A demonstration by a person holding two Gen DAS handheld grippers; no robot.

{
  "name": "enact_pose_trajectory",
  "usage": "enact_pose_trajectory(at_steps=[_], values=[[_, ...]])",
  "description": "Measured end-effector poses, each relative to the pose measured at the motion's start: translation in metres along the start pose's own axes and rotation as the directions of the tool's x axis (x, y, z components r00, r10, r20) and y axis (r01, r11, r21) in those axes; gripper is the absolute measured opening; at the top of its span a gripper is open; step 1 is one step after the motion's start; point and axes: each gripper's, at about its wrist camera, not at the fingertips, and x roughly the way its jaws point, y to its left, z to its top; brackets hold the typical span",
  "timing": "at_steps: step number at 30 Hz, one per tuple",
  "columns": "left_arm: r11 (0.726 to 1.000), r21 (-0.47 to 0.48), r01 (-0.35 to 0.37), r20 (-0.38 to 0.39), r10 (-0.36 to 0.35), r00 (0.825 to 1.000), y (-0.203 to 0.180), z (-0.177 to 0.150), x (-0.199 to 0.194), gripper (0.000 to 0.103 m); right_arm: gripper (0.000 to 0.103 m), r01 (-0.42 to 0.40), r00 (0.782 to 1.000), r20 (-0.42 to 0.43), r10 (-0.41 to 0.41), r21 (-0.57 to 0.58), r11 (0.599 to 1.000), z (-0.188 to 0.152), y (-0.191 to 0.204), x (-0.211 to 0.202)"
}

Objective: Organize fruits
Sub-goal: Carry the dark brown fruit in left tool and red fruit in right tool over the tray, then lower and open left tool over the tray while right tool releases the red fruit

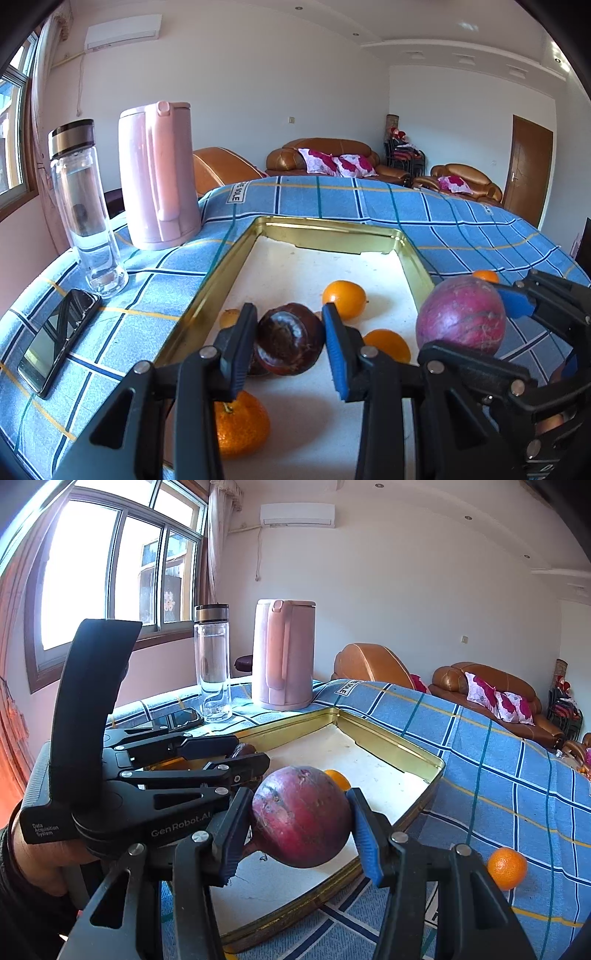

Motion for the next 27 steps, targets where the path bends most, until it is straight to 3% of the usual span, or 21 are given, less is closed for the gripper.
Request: enact_pose_trajectory(at_steps=[27], values=[[0.999, 0.037, -0.029, -0.063, 0.031, 0.998, 0.004, -0.005, 0.015, 0.038, 0.054, -0.048, 0.992, -0.116, 0.049, 0.010, 0.999, -0.003, 0.004, 0.029]])
